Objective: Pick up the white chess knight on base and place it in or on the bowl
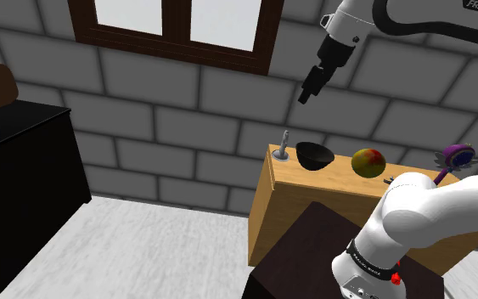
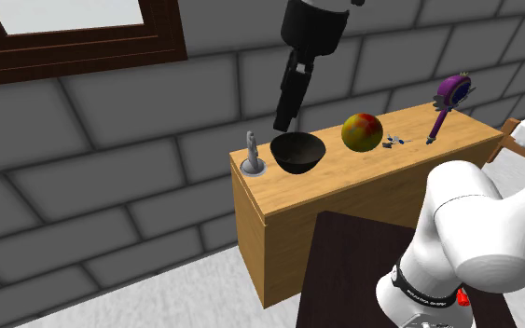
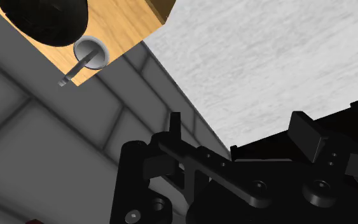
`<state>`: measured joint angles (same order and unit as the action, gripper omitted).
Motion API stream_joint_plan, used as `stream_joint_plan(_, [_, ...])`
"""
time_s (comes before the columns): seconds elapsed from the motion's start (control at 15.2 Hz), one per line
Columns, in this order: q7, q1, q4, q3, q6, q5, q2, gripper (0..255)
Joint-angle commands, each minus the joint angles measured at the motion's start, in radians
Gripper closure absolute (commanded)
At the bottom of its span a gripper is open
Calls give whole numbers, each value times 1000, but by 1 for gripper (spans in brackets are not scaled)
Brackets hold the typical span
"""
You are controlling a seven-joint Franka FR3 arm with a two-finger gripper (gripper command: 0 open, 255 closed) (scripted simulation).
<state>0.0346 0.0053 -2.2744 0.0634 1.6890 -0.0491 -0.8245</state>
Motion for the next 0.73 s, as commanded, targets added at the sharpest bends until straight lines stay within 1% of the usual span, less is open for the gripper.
stream_joint_plan(0.0, [0, 0, 0, 0, 0, 0, 0, 0])
stream_joint_plan(0.66, [-101, -115, 31, -67, 193, -34, 274, 0])
